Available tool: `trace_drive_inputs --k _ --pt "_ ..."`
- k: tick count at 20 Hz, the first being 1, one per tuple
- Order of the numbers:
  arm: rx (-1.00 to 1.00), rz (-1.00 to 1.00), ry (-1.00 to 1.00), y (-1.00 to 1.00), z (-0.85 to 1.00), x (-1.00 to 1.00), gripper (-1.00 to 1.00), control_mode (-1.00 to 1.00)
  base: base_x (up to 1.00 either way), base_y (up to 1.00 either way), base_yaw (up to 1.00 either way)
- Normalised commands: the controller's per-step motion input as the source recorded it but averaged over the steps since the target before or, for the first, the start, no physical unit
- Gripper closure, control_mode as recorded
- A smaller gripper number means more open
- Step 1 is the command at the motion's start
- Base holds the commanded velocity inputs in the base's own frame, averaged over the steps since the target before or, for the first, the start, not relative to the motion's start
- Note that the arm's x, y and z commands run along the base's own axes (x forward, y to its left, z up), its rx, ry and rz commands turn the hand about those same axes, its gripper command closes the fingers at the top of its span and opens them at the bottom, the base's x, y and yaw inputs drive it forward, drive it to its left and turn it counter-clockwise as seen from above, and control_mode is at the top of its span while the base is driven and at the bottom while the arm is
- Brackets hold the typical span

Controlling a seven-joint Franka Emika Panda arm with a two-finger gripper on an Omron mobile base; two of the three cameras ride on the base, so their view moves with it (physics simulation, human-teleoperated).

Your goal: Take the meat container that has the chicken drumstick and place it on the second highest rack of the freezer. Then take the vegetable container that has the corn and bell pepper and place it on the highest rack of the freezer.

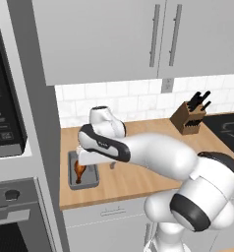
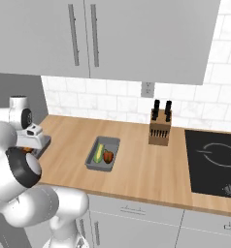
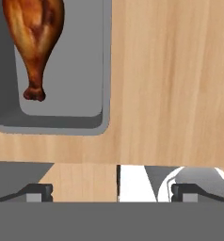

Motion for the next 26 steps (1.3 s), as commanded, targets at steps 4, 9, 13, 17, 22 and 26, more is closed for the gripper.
trace_drive_inputs --k 4,9,13,17,22,26 --pt "0.00 0.00 0.09 0.20 -0.05 0.00 -1.00 -1.00 0.00 0.00 0.00" --pt "0.00 0.00 0.05 0.04 -0.02 0.10 -1.00 -1.00 0.00 0.00 0.00" --pt "0.00 0.00 0.02 0.00 0.00 0.14 -1.00 -1.00 0.00 0.00 0.00" --pt "0.00 0.00 0.02 0.01 -0.02 0.14 -1.00 -1.00 0.00 0.00 0.00" --pt "0.00 0.00 0.00 0.00 -0.23 0.02 -1.00 -1.00 0.00 0.00 0.00" --pt "0.00 0.00 -0.01 0.00 -0.34 0.00 -1.00 -1.00 0.00 0.00 0.00"
